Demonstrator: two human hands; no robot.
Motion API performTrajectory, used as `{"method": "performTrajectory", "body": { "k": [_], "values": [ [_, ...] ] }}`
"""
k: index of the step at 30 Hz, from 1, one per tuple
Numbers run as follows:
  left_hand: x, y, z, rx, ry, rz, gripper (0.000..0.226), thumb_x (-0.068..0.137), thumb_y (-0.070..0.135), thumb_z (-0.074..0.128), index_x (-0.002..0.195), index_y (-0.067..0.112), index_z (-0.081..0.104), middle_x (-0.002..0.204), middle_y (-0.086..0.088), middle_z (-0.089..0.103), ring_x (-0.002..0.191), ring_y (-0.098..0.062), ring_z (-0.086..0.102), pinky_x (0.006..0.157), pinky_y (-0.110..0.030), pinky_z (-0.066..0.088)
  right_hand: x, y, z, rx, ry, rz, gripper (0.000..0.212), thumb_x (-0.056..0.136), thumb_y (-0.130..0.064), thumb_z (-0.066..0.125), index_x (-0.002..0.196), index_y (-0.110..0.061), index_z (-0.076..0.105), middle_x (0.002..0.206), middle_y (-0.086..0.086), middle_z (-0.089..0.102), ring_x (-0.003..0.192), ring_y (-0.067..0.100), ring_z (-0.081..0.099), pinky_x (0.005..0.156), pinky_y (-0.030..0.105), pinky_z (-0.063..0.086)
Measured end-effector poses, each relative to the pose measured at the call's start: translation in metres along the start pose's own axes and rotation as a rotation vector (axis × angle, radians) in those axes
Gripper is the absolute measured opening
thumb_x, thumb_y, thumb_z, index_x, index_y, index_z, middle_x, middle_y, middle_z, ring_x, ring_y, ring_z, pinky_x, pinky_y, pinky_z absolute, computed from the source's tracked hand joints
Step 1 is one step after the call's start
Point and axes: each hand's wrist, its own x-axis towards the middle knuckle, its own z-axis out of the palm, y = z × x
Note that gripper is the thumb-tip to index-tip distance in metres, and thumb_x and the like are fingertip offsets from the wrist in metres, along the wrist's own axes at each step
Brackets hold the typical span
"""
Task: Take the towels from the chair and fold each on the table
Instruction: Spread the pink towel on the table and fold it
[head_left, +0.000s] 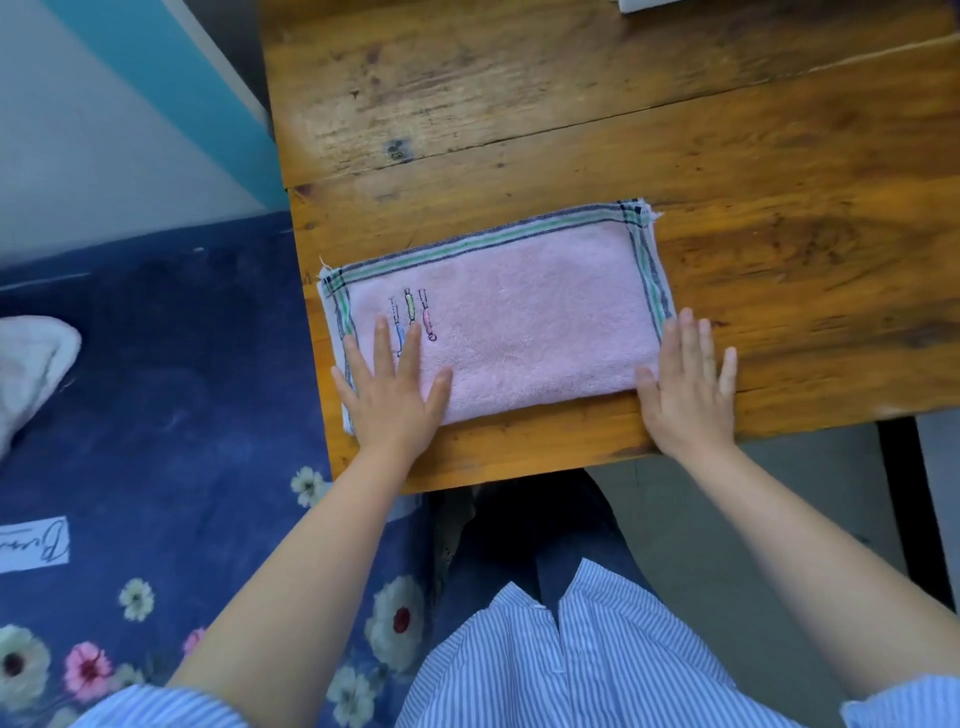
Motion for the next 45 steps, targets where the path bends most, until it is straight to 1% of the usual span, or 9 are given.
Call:
{"method": "performTrajectory", "body": {
  "k": [3,7,12,19,26,31,35,40,45],
  "values": [
    [-0.001,0.006,-0.006,0.052,0.022,0.029,0.065,0.093,0.054,0.017,0.15,0.022,0.014,0.159,-0.009,0.002,0.146,-0.03,-0.006,0.115,-0.054,-0.002,0.0,0.0,-0.013,0.128,0.006,0.002,0.078,0.081,-0.051,0.004,0.148,-0.01,0.008,0.158,0.005,0.004,0.146,0.019,0.0,0.116,0.04,-0.005],
    [0.008,0.027,-0.013,0.054,0.286,0.338,0.052,0.082,0.034,0.033,0.118,0.005,0.056,0.13,-0.028,0.052,0.126,-0.048,0.043,0.097,-0.064,0.035,-0.003,-0.008,-0.032,0.177,0.211,0.111,0.055,0.09,-0.035,0.033,0.135,-0.004,0.041,0.139,0.015,0.044,0.13,0.032,0.035,0.104,0.042,0.026],
    [0.045,0.087,-0.04,0.088,0.253,0.617,0.043,0.072,0.02,0.037,0.101,0.0,0.061,0.103,-0.024,0.068,0.093,-0.042,0.066,0.073,-0.047,0.055,-0.002,-0.019,-0.038,0.15,0.066,0.317,0.051,0.094,-0.039,0.041,0.133,-0.006,0.037,0.129,0.016,0.047,0.114,0.034,0.048,0.094,0.04,0.032],
    [0.095,0.182,-0.072,0.195,0.023,0.539,0.052,0.089,0.013,0.044,0.139,0.009,0.032,0.134,-0.019,0.039,0.12,-0.036,0.04,0.094,-0.043,0.039,0.015,-0.021,-0.047,0.643,0.0,0.442,0.045,0.09,-0.016,0.056,0.129,0.0,0.039,0.125,0.021,0.052,0.117,0.035,0.049,0.091,0.037,0.043],
    [0.123,0.22,-0.103,0.101,-0.214,0.511,0.051,0.084,0.007,0.052,0.134,0.011,0.045,0.124,-0.018,0.052,0.111,-0.035,0.053,0.087,-0.036,0.045,0.038,0.001,-0.065,0.72,-0.035,0.393,0.029,0.086,-0.006,0.056,0.114,-0.005,0.058,0.112,0.014,0.063,0.102,0.03,0.058,0.076,0.03,0.045],
    [0.14,0.24,-0.116,0.009,-0.3,0.478,0.028,0.079,0.0,0.052,0.102,0.01,0.064,0.092,-0.009,0.057,0.089,-0.026,0.054,0.067,-0.027,0.038,0.075,0.03,-0.092,0.787,-0.02,0.312,0.018,0.08,-0.001,0.056,0.091,-0.009,0.068,0.086,0.006,0.063,0.085,0.023,0.057,0.067,0.024,0.037],
    [0.154,0.255,-0.142,-0.03,-0.233,0.492,0.026,0.082,-0.001,0.051,0.103,0.003,0.064,0.081,-0.008,0.051,0.083,-0.023,0.046,0.055,-0.026,0.031,0.108,0.041,-0.124,0.761,0.085,0.227,0.017,0.078,0.004,0.052,0.086,-0.003,0.066,0.082,0.005,0.056,0.079,0.022,0.05,0.062,0.023,0.032],
    [0.16,0.255,-0.174,-0.087,-0.078,0.606,0.013,0.082,-0.002,0.052,0.086,0.011,0.054,0.069,0.0,0.044,0.082,-0.018,0.041,0.052,-0.019,0.026,0.127,0.042,-0.166,0.536,0.353,0.09,0.023,0.081,0.005,0.046,0.096,0.0,0.062,0.106,0.018,0.056,0.095,0.032,0.052,0.068,0.026,0.034],
    [0.146,0.227,-0.193,-0.005,0.103,0.806,0.015,0.08,-0.004,0.054,0.092,0.005,0.056,0.081,-0.001,0.049,0.079,-0.019,0.042,0.057,-0.026,0.027,0.101,0.023,-0.181,0.525,0.507,-0.083,0.012,0.084,0.001,0.052,0.092,0.0,0.061,0.09,0.008,0.049,0.078,0.017,0.044,0.053,0.009,0.028]
  ]
}}
